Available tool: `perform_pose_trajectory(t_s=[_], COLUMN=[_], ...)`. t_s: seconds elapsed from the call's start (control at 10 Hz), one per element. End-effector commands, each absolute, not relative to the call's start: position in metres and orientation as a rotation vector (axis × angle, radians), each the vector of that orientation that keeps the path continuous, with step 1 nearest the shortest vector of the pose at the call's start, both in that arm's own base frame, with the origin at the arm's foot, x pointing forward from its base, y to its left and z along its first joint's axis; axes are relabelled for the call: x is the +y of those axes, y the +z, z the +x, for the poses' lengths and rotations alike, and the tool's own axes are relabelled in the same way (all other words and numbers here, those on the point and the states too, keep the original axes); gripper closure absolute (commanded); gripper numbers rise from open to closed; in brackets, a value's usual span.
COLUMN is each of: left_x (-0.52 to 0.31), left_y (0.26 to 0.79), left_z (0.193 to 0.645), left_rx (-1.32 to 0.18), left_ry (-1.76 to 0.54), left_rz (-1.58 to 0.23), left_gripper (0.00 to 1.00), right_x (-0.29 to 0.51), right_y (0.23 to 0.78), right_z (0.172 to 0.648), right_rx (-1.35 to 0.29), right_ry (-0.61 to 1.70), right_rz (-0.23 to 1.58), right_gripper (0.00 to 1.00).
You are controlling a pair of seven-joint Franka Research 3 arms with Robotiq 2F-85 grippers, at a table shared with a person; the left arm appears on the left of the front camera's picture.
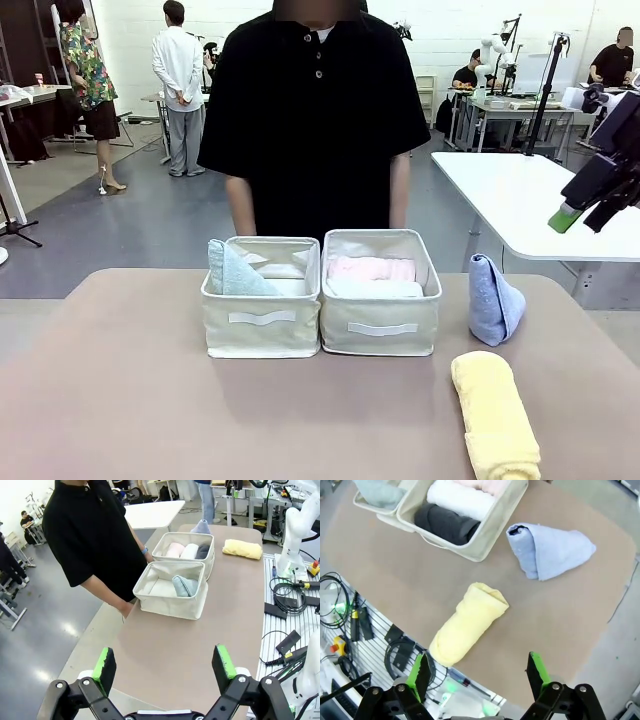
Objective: Sort the towels based on their folding style.
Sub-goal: Pick up another triangle-folded towel from the table and place it in the left Fabric basket.
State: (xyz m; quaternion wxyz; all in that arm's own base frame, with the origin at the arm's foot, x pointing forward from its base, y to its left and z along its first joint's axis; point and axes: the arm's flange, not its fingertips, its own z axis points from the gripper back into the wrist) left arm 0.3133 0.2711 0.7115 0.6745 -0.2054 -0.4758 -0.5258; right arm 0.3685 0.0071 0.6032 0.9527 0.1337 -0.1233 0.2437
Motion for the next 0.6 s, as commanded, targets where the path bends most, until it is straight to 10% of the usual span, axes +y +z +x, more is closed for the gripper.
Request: perform_pose_trajectory(t_s=[0.0,0.5], left_x=[0.272,0.272], left_y=[0.714,0.714], left_z=[0.312,0.312], left_rx=[-1.087,-1.087], left_ry=[-1.184,-1.184], left_rz=[-0.472,-0.472], left_gripper=[0.0,0.0], right_x=[0.007,0.051], right_y=[0.602,0.603], right_z=[0.369,0.399], right_rx=[-0.246,-0.264], right_ry=[0.488,0.511], right_rz=[0.249,0.244], right_gripper=[0.0,0.0])
